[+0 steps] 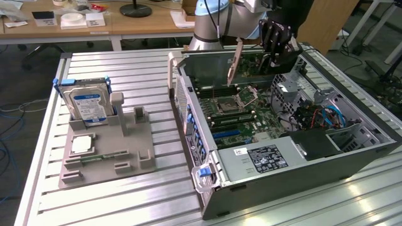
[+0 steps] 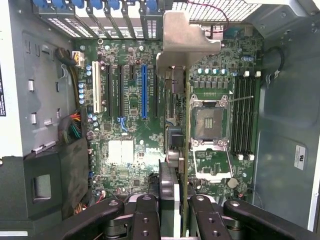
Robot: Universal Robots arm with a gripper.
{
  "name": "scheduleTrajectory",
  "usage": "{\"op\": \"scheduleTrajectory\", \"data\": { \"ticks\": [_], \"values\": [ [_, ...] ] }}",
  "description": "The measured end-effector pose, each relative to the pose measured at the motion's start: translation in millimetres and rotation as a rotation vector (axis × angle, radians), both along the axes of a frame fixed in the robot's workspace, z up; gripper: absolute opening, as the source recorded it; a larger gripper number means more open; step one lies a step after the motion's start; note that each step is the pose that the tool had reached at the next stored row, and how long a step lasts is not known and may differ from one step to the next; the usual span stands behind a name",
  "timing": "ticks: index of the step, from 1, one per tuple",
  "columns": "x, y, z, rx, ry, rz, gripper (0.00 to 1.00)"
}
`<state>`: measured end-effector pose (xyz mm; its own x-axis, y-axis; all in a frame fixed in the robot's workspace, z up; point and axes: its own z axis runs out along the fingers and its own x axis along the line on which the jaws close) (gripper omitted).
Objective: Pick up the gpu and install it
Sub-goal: 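Insert the gpu into the slot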
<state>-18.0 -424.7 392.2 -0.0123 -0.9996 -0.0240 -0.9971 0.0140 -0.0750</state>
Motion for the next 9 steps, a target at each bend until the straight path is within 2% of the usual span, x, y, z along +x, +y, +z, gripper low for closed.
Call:
{"op": "scheduleTrajectory", "data": {
  "ticks": [9],
  "values": [
    [0.0, 0.0, -5.0, -0.0001, -0.003, 0.0, 0.28]
  ]
}}
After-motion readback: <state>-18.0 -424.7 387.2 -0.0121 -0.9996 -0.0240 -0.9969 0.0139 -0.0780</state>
